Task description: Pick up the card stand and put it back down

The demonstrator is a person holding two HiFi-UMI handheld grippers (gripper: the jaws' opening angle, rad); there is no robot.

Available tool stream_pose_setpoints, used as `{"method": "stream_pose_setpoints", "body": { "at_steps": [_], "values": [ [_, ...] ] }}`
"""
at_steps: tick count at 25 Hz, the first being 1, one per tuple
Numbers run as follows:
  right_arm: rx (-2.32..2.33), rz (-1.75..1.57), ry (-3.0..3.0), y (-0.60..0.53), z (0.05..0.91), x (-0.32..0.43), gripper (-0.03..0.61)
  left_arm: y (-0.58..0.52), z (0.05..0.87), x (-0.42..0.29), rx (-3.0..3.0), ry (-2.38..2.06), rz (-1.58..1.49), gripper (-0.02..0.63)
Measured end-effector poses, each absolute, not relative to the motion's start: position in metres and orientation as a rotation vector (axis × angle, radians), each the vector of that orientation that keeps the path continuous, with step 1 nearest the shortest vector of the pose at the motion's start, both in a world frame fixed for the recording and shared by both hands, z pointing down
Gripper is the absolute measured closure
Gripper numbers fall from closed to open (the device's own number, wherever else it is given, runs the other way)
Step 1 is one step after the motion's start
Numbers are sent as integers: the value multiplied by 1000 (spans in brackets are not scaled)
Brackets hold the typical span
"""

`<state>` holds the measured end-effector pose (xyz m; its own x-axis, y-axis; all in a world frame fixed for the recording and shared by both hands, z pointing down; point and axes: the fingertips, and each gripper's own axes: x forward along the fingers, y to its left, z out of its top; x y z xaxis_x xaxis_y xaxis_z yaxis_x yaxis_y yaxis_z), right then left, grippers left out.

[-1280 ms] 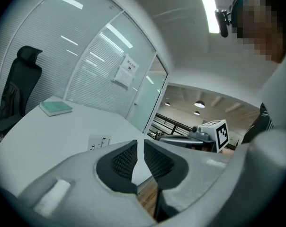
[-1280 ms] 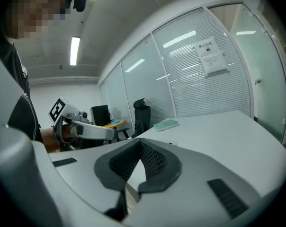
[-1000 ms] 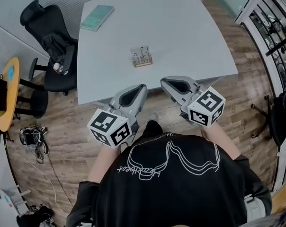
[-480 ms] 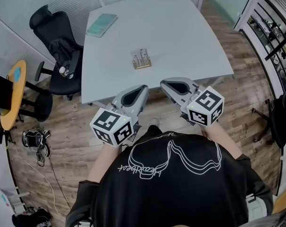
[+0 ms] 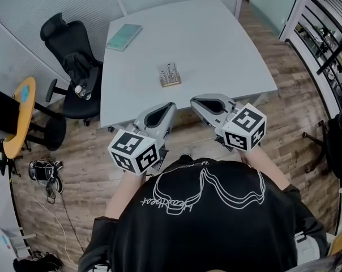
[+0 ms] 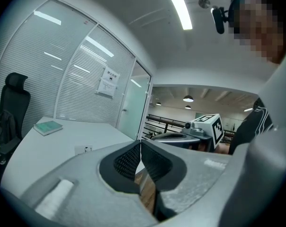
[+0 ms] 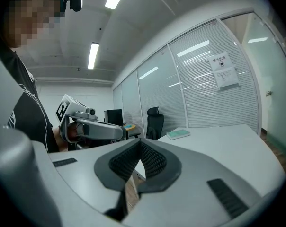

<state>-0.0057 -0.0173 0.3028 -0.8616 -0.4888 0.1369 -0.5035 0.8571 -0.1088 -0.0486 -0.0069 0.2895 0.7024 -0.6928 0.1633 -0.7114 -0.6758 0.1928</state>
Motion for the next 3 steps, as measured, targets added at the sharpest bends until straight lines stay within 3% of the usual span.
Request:
{"method": "stream_pose_setpoints", "body": {
  "at_steps": [3],
  "values": [
    [785, 192, -2915, -12, 303, -6, 571, -2, 290, -48, 2665, -1123, 111, 597]
  ]
}}
